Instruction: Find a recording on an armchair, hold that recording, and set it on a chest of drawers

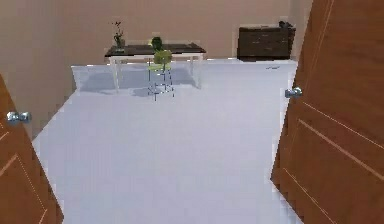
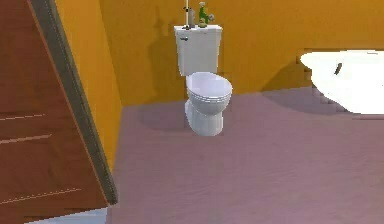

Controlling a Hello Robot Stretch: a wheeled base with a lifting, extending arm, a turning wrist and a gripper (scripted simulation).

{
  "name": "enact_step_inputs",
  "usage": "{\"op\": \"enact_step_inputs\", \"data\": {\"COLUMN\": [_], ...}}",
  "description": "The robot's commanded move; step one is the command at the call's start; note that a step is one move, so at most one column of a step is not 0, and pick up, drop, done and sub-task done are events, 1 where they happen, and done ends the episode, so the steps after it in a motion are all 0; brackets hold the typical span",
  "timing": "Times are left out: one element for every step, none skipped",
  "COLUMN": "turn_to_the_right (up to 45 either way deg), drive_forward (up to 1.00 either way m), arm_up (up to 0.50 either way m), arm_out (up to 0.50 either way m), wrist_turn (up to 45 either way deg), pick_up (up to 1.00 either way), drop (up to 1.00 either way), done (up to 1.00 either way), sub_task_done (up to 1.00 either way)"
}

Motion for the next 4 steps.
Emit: {"op": "enact_step_inputs", "data": {"turn_to_the_right": [-3.0,0.0,0.0,45.0], "drive_forward": [0.00,1.00,0.55,0.00], "arm_up": [0.00,0.00,0.00,0.00], "arm_out": [0.00,0.00,0.00,0.00], "wrist_turn": [0.0,0.0,0.0,0.0], "pick_up": [0.00,0.00,0.00,0.00], "drop": [0.00,0.00,0.00,0.00], "done": [0.00,0.00,0.00,0.00], "sub_task_done": [0.00,0.00,0.00,0.00]}}
